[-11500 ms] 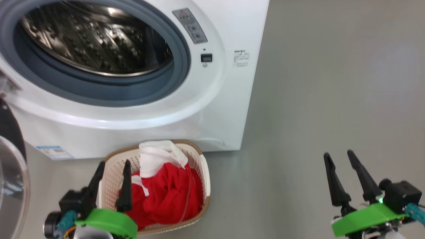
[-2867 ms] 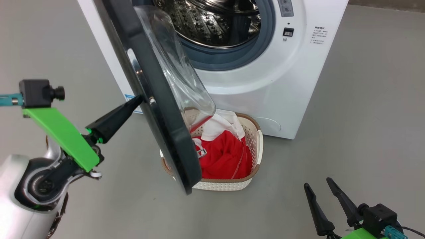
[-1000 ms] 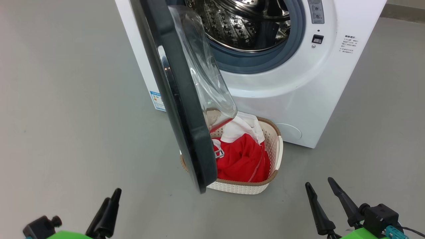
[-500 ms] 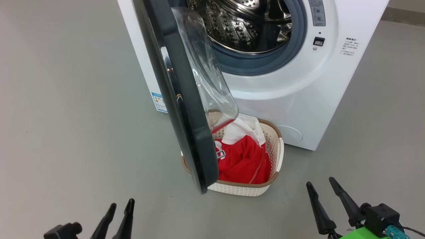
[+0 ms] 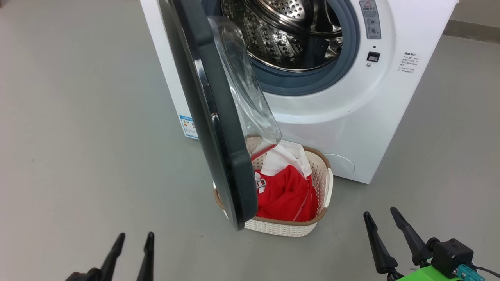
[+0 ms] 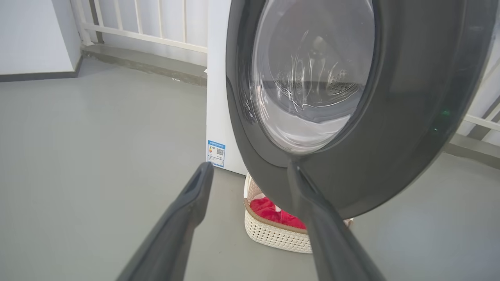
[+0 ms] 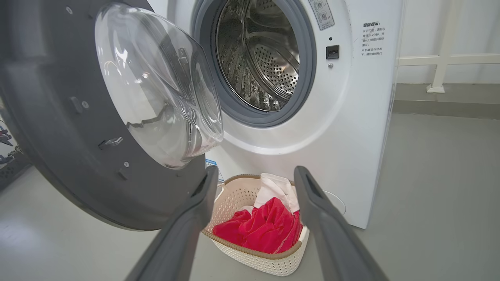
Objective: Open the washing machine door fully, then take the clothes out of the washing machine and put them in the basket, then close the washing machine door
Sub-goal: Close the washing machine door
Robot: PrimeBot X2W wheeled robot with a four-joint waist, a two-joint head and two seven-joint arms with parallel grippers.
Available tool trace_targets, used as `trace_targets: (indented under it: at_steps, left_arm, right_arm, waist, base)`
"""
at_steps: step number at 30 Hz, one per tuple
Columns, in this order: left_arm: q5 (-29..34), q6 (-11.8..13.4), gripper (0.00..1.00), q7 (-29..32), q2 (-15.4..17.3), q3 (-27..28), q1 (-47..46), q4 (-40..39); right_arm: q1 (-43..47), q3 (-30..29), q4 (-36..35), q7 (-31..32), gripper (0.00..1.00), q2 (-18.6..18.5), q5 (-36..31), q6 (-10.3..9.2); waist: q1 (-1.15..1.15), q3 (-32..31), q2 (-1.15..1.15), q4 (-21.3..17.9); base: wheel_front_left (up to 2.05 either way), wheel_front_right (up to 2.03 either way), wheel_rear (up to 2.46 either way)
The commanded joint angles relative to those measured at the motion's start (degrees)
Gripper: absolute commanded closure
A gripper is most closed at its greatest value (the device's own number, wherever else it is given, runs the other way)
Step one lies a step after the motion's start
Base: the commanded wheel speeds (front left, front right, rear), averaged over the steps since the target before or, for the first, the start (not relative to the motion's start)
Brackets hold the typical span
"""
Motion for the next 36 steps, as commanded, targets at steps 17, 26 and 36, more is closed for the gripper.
trace_targets:
  at_steps: [17,26,36]
  left_arm:
    - [9.93,-0.32,0.00,-0.71,-2.79,7.53,1.50,-4.11]
    - [8.70,-0.32,0.00,-0.71,-2.83,6.93,1.10,-4.02]
    - [8.40,-0.32,0.00,-0.71,-2.83,7.00,0.49,-4.55]
  right_arm:
    - [-1.84,-0.72,-1.55,-0.37,0.00,0.38,-0.33,0.01]
    - [-2.06,-0.97,-1.62,-0.37,0.00,0.43,-0.49,0.01]
    - [-2.26,-0.99,-1.68,-0.37,0.00,0.42,-0.40,0.01]
  waist:
    - [0.00,0.17,0.00,-0.45]
    - [0.00,0.50,0.00,-0.65]
    - [0.00,0.79,0.00,-0.79]
  base:
    - [0.00,0.00,0.00]
    - [0.00,0.00,0.00]
    - [0.00,0.00,0.00]
